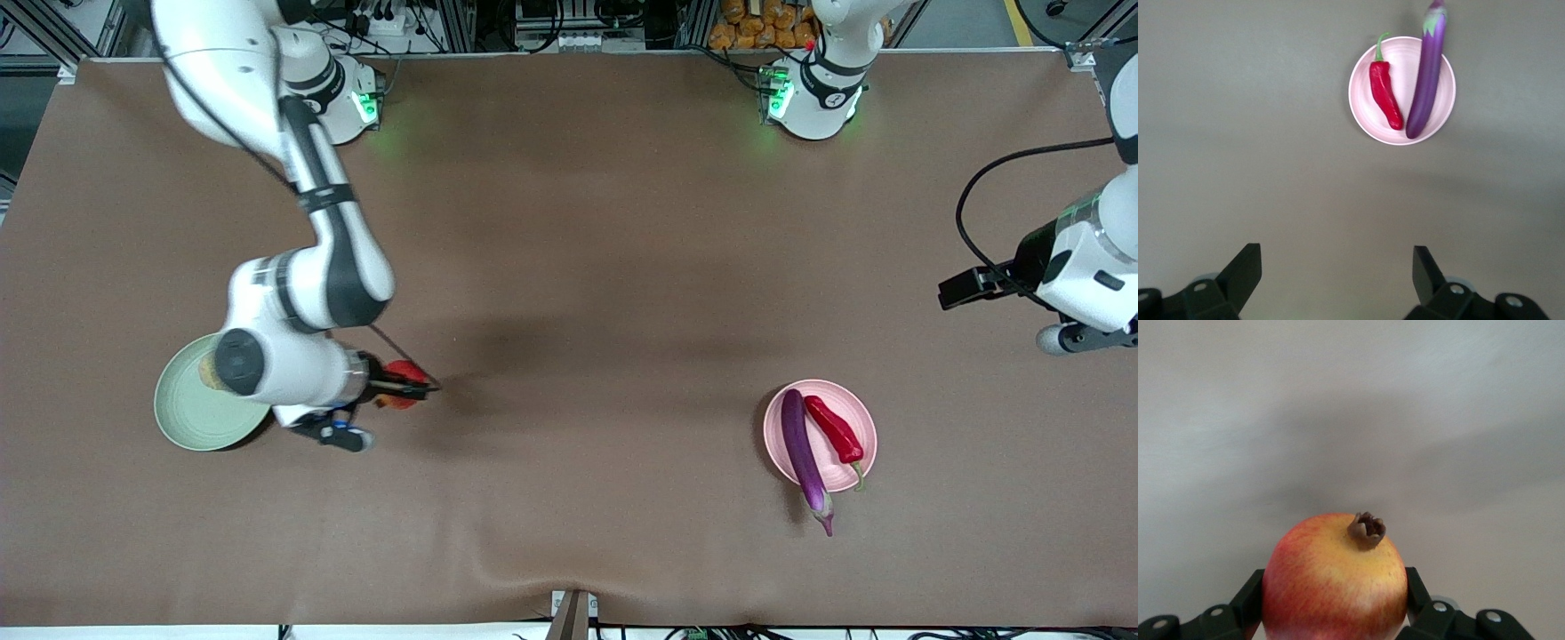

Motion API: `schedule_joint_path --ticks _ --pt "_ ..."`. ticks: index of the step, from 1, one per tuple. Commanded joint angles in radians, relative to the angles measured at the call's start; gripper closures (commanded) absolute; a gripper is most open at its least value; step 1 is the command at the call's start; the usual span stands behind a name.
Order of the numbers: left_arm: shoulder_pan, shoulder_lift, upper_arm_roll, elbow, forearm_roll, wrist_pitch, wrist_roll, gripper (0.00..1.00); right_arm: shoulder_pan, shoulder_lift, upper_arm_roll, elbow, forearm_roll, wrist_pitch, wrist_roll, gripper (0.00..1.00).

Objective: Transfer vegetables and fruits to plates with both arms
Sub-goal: 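Carry the apple to the green plate and open the right gripper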

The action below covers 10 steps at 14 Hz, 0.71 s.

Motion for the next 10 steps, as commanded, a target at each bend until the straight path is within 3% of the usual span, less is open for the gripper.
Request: schedule_joint_path --ticks 1,5,10 --pt "0.012 -0.065 -0.002 -0.030 -0.044 -0.020 0.011 0.00 -0.141 -0.024 0.021 -0.057 -0.003 -0.034 -0.257 0.39" --pt "0.012 -0.089 -0.002 -0.059 -0.067 -0.025 0.018 0.00 -0.325 0.012 0.023 -0.054 -0.006 -0.040 -0.675 0.39" --pt "0.010 -0.103 -0.016 -0.058 -0.067 -0.025 0.020 0.00 -0.410 0.068 0.024 -0.049 -0.069 0.042 -0.941 0.39"
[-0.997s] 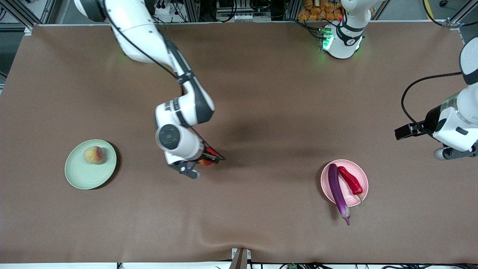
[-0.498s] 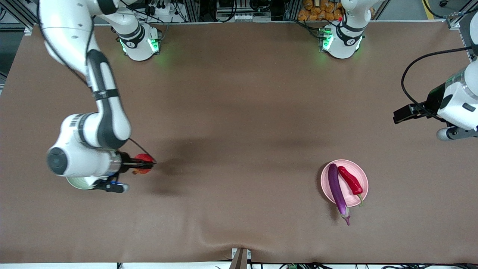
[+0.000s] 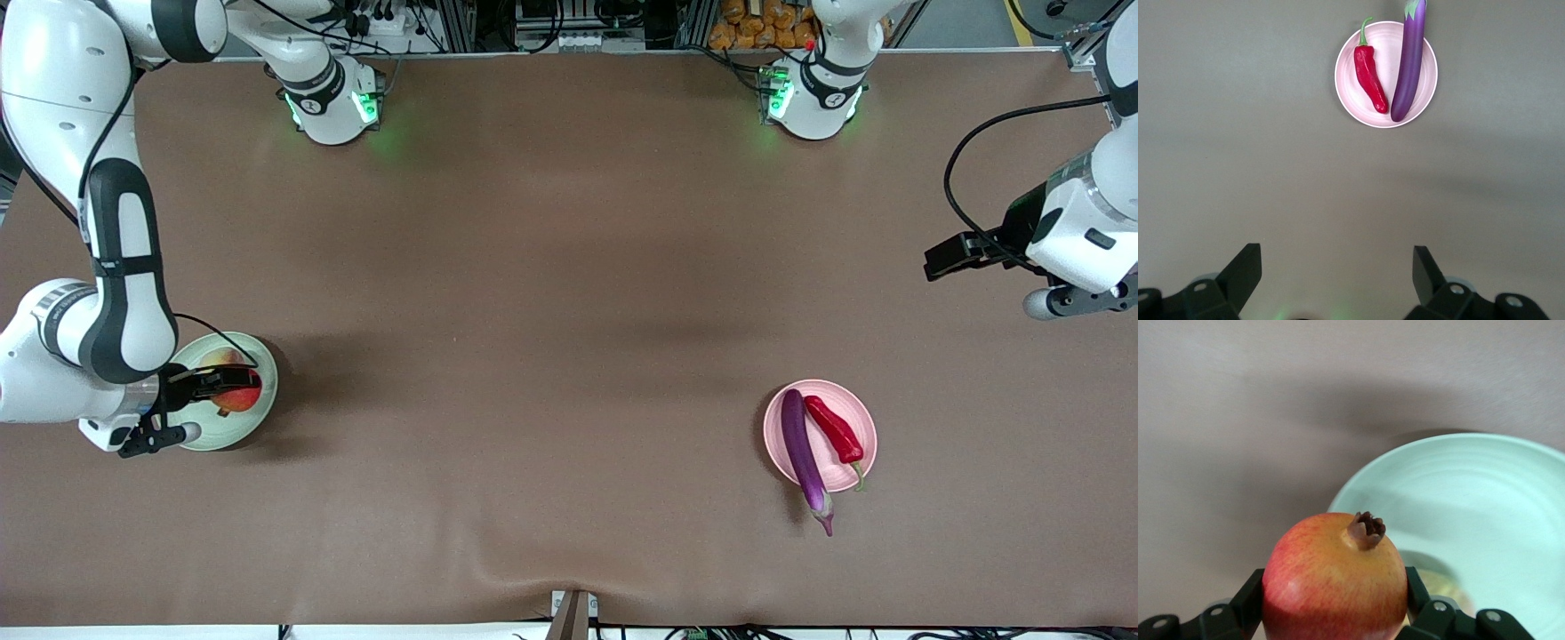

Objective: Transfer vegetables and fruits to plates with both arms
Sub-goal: 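Carry the apple to the green plate and open the right gripper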

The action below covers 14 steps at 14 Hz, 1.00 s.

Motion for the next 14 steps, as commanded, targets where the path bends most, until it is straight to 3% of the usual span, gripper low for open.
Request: schedule_joint_path --ticks 1,3,4,5,6,11,12,14 --pt "0.011 -0.043 -0.005 -0.023 -0.017 -0.002 0.020 0.00 -0.040 0.032 0.022 0.009 -0.024 0.041 -0.118 0.38" --pt "0.012 -0.043 -0.003 -0.022 -0.016 -0.002 0.023 0.00 -0.049 0.041 0.022 0.009 -0.022 0.060 -0.140 0.37" --pt "0.011 -0.043 -0.003 -0.020 -0.014 -0.001 0.023 0.00 -0.049 0.041 0.022 0.009 -0.022 0.060 -0.145 0.29" --pt "0.011 -0.043 -0.003 -0.020 -0.014 0.007 0.023 0.00 -0.052 0.041 0.022 0.009 -0.022 0.060 -0.146 0.06" --pt "0.011 -0.043 -0.003 -0.020 -0.014 0.009 0.024 0.00 -0.055 0.041 0.022 0.009 -0.021 0.060 -0.146 0.00" --pt "-0.009 -0.063 0.010 -0.025 -0.020 0.024 0.023 0.00 -0.038 0.021 0.022 0.011 -0.021 0.017 -0.145 0.00" --pt "-0.079 -0.069 0.065 -0.029 -0.019 0.024 0.018 0.00 -0.029 0.009 0.024 0.011 -0.019 -0.011 -0.113 0.00" --pt "-0.289 -0.127 0.295 -0.084 -0.019 0.024 0.024 0.00 -0.014 -0.018 0.022 0.006 -0.021 -0.051 -0.050 0.00"
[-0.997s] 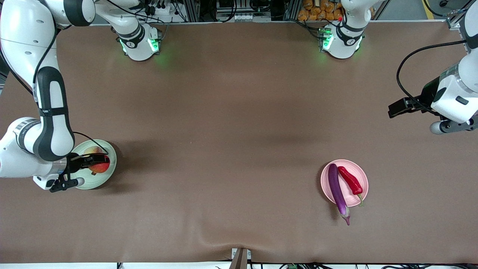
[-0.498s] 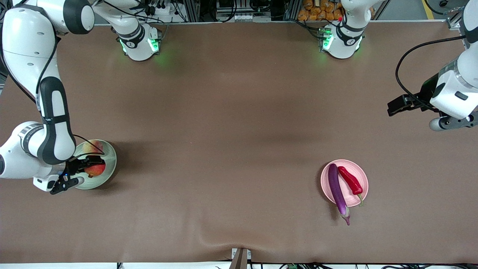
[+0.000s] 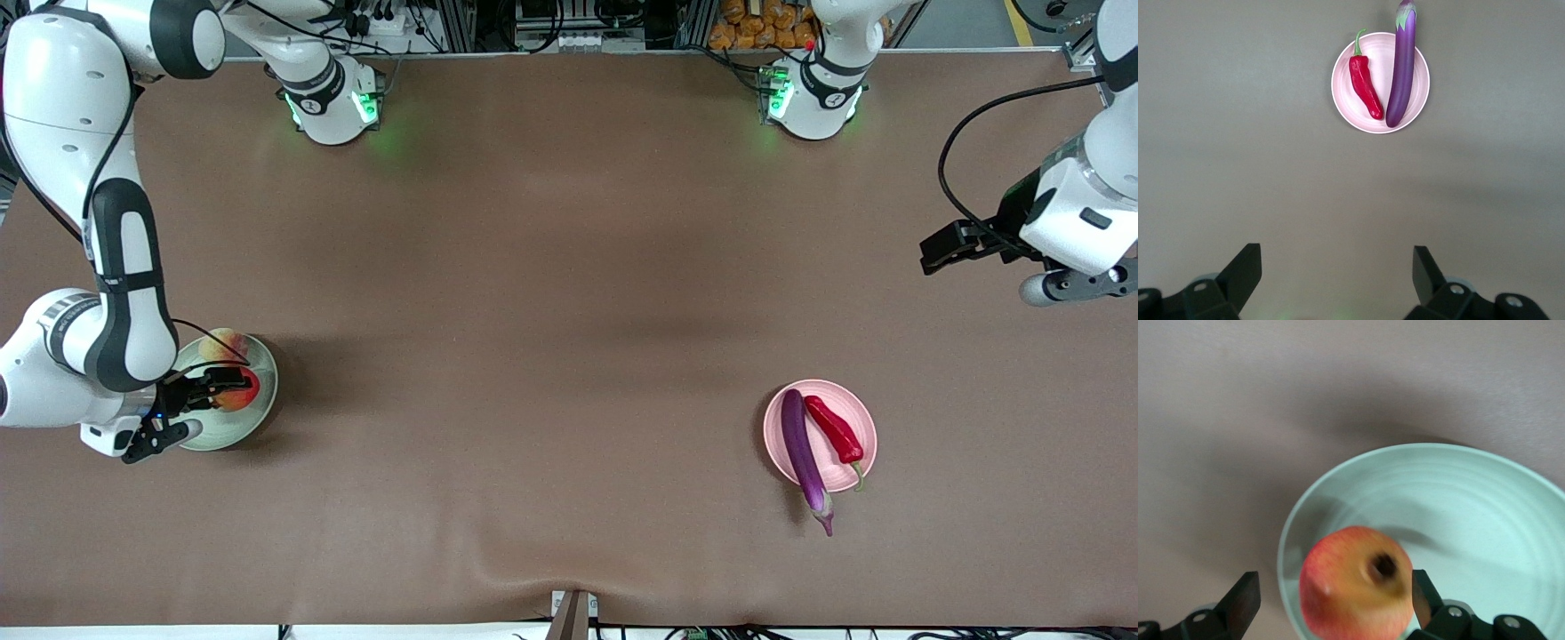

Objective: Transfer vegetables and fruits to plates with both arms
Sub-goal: 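Carry the apple to the green plate and open the right gripper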

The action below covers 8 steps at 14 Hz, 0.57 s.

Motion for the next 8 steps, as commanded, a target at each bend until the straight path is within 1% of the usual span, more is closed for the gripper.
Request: schedule_joint_path --ticks 1,3,4,5,6,8 --pt "-0.229 -0.121 0.247 -0.123 -0.018 0.020 0.024 0.00 0.010 -0.069 0.010 -0.018 -0.013 -0.050 0.059 0.00" --pt "-0.326 -0.196 0.351 -0.226 -0.021 0.076 0.023 0.00 0.004 -0.081 0.011 -0.021 -0.015 -0.074 0.073 0.00" --pt "-0.368 -0.227 0.401 -0.260 -0.026 0.098 0.023 0.00 -0.001 -0.096 0.014 -0.021 -0.015 -0.092 0.088 0.00" --pt "-0.388 -0.228 0.435 -0.260 -0.052 0.093 0.023 0.00 -0.002 -0.115 0.016 -0.033 -0.016 -0.111 0.111 0.00" --pt "-0.391 -0.227 0.448 -0.256 -0.062 0.089 0.026 0.00 -0.005 -0.141 0.019 -0.051 -0.018 -0.119 0.136 0.00" --pt "-0.411 -0.212 0.469 -0.199 -0.061 0.064 0.026 0.00 -0.005 -0.205 0.033 -0.103 -0.019 -0.120 0.171 0.00"
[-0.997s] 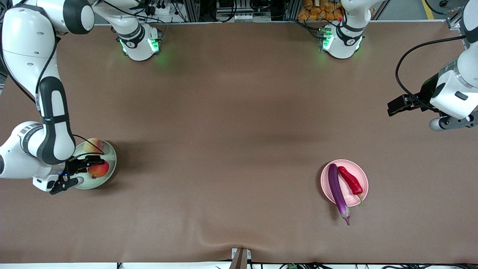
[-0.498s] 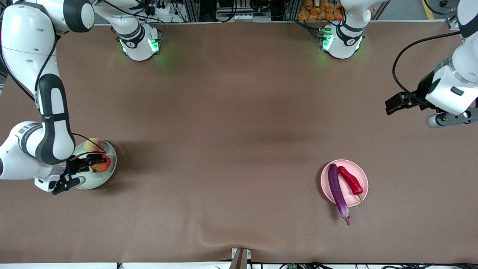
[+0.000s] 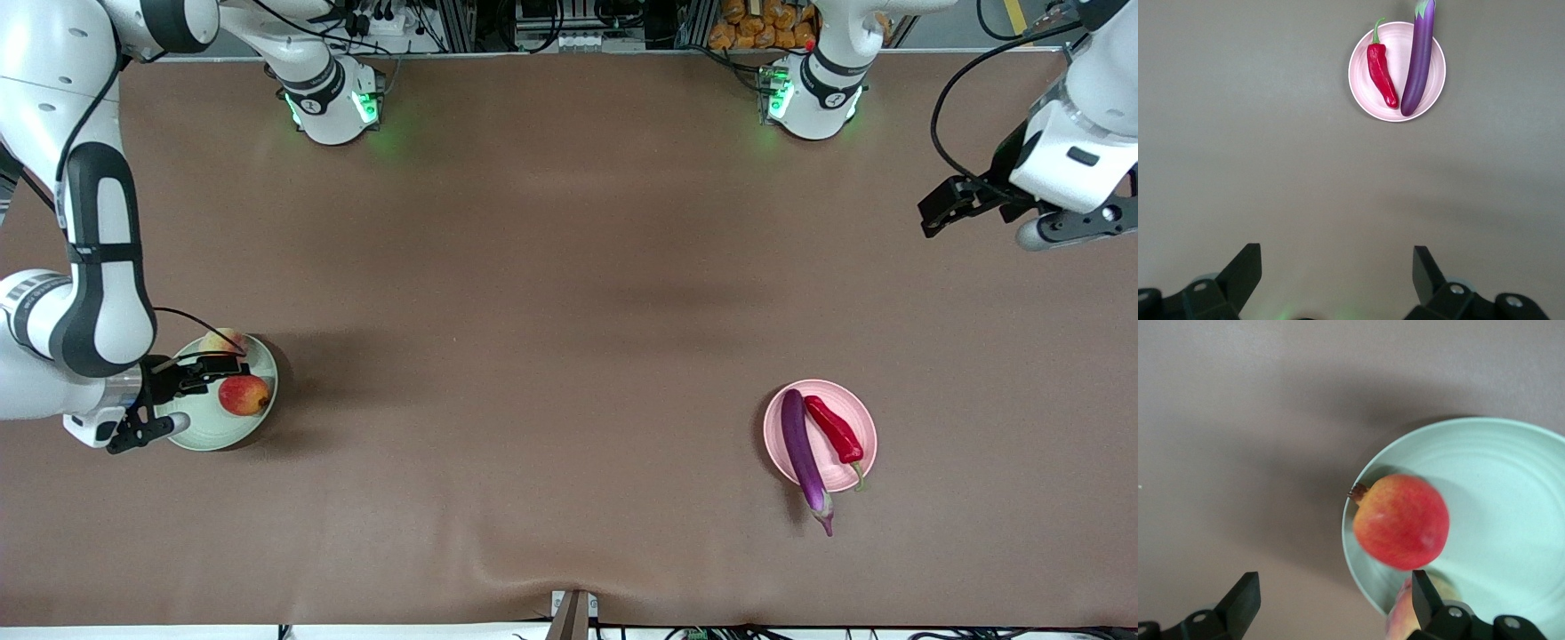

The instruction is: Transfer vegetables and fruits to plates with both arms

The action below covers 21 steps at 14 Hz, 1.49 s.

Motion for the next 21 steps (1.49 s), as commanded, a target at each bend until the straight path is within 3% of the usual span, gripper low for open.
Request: schedule_joint_path --ticks 1,2,5,6,14,18,21 --pt "-0.042 0.016 0.045 0.061 -0.016 -0.029 0.019 0.00 -0.015 -0.136 0.054 -0.104 -0.028 -0.014 0.081 0.00" --pt "-0.049 0.033 0.058 0.102 -0.017 -0.055 0.021 0.00 -0.030 -0.162 0.079 -0.103 -0.065 -0.034 0.136 0.00" --pt "-0.040 0.041 0.059 0.121 -0.020 -0.062 0.021 0.00 -0.146 -0.259 0.284 -0.107 -0.210 -0.054 0.328 0.00" --pt "-0.036 0.035 0.059 0.118 -0.020 -0.060 0.021 0.00 -0.151 -0.283 0.293 -0.106 -0.217 -0.077 0.356 0.00" --pt "0.007 0.046 0.067 0.130 -0.105 -0.060 0.016 0.00 -0.094 -0.558 0.284 -0.100 -0.333 -0.223 0.548 0.00" --pt "0.007 0.044 0.068 0.167 -0.083 -0.094 0.015 0.00 -0.053 -0.624 0.216 -0.043 -0.335 -0.358 0.572 0.00" --pt "0.005 0.043 0.067 0.170 -0.070 -0.137 0.021 0.00 -0.050 -0.626 0.214 0.026 -0.335 -0.467 0.683 0.00"
